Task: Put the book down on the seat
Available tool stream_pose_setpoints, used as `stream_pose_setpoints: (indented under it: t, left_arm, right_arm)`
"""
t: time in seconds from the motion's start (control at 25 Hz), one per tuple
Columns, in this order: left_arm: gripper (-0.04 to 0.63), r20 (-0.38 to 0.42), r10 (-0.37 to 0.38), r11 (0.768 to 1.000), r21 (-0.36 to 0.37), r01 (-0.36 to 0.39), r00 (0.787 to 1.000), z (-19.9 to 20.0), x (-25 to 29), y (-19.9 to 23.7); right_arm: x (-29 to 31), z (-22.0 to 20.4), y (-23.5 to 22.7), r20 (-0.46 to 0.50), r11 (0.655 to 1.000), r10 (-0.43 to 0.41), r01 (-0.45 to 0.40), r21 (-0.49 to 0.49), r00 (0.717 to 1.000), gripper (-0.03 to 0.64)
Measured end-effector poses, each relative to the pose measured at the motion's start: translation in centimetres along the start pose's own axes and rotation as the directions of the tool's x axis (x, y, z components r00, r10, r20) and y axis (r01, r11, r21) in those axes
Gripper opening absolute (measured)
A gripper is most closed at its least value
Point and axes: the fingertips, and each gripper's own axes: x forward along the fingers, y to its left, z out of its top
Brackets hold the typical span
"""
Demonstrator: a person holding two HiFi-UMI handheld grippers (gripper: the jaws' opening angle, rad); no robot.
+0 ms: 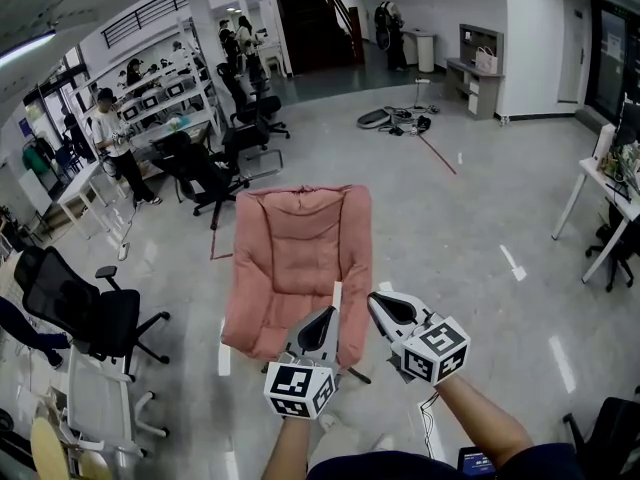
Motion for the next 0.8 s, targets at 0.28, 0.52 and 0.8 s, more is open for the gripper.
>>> stream_pose_setpoints:
  t: [0.28, 0.52, 0.8]
  left_arm:
    - [0.005, 0.005, 0.009, 1.0, 0.009, -0.009, 1.0, 0.32, -0.27, -0.45]
    - [0.005, 0.006, 0.023, 1.0, 0.007, -0.023, 1.0, 0.47, -0.57, -0.08]
    - [0.005, 0.01, 0.021, 1.0, 0.005, -0.022, 1.0, 0.59, -0.33, -0.09]
  right_arm:
    - [-0.53, 0.49, 0.12, 0.012, 1.0, 0.007, -0.007, -0.006, 1.0, 0.02]
    - [-0.35, 0.73, 0.16, 0.018, 1.0, 0.01, -0.01, -0.004, 1.0, 0.02]
    - [-0.32, 0.79, 0.1, 0.015, 1.0, 0.01, -0.01, -0.01, 1.0, 0.02]
